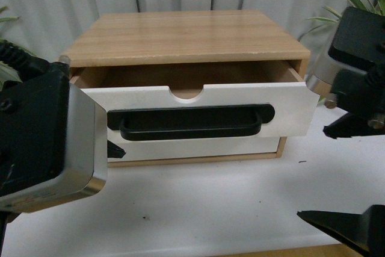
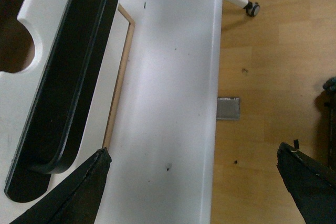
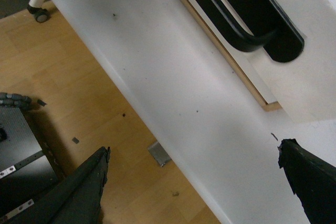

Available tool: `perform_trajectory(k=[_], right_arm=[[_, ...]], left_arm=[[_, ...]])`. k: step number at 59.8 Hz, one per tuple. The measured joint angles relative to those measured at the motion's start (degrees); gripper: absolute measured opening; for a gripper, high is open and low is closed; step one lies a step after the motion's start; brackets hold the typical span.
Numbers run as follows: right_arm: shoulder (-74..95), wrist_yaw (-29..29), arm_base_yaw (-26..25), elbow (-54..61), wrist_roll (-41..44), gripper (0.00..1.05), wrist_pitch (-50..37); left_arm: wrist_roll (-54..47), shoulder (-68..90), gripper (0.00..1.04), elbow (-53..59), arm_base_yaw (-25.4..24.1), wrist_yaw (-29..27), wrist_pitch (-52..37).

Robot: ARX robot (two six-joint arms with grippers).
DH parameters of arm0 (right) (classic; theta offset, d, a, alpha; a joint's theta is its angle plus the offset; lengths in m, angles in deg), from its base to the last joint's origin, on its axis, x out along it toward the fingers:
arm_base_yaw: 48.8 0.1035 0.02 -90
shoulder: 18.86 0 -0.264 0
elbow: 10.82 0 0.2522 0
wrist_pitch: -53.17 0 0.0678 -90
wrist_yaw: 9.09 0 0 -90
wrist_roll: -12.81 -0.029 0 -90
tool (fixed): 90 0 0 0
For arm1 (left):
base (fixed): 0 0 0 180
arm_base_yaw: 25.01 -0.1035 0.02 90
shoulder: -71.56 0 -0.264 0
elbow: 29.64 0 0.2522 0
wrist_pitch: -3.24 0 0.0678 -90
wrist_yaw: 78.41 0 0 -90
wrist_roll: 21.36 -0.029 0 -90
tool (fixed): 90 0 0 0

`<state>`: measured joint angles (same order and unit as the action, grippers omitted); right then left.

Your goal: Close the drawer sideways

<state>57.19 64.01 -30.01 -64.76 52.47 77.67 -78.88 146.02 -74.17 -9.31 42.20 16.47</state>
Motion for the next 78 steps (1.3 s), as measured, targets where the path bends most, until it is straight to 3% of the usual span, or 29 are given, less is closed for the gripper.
perform_trajectory(k=[33,56,78], right_arm=[[11.43,-0.24,-0.63,-9.51,4.52,0.98,1.25],[21.68,2.12,-1.73,-18.05,4.90,0.98,-1.31],[30.23,5.14,-1.88,-26.08,0.81,0.98,-6.34]], left_arm=[[-7.10,11.89,0.98,-11.67,-3.91,-2.67,5.99],[-7.32,19.71,0.98,-17.77,-4.13,-6.29,3.45],[-4.22,26.97,0.98,-23.58,-3.91,-10.21,-5.20]])
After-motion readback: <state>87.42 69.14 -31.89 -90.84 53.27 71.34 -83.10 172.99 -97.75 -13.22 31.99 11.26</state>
